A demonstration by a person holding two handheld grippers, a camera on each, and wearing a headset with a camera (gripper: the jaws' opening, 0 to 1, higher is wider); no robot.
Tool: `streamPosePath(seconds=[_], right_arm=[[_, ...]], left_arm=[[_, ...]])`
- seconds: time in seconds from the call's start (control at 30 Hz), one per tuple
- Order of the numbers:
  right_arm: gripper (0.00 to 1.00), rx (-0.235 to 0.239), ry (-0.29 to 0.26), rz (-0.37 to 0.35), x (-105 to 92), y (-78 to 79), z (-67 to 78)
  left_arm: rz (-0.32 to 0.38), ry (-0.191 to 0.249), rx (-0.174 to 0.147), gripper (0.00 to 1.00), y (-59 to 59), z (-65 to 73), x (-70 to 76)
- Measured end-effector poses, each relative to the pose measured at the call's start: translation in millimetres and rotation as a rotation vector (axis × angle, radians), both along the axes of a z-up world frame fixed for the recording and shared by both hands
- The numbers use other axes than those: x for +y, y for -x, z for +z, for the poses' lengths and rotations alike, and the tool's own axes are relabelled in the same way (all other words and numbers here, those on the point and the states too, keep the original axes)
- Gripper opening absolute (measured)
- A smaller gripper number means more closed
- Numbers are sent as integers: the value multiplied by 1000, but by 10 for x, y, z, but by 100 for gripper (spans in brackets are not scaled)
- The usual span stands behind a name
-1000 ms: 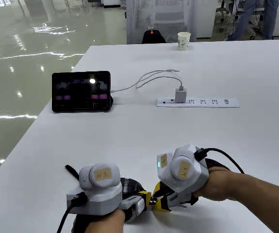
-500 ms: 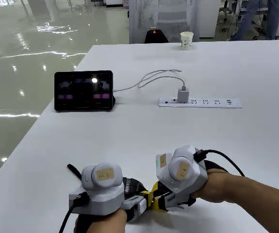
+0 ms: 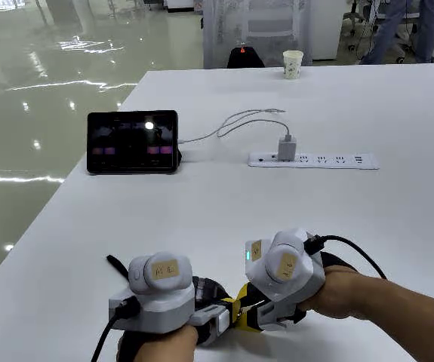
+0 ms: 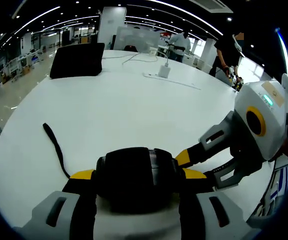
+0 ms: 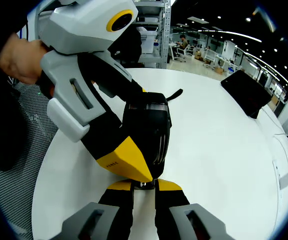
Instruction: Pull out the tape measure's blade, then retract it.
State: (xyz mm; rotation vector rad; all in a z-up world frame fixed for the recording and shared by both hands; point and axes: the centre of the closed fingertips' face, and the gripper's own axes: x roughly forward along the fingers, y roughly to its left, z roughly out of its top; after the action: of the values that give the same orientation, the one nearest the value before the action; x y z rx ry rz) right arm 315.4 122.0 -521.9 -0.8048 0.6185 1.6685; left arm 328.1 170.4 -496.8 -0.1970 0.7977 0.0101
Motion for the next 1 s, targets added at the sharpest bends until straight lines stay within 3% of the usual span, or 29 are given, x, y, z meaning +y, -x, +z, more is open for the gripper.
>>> streamPosePath(seconds=[0.53, 1.0], right_arm=[[19, -16, -15, -46, -147, -26, 42], [27, -20, -61, -155, -380, -50, 181]], left_arm=[[-27, 12, 9, 66, 39, 14, -40], [-91, -14, 2, 70, 144, 64, -78]])
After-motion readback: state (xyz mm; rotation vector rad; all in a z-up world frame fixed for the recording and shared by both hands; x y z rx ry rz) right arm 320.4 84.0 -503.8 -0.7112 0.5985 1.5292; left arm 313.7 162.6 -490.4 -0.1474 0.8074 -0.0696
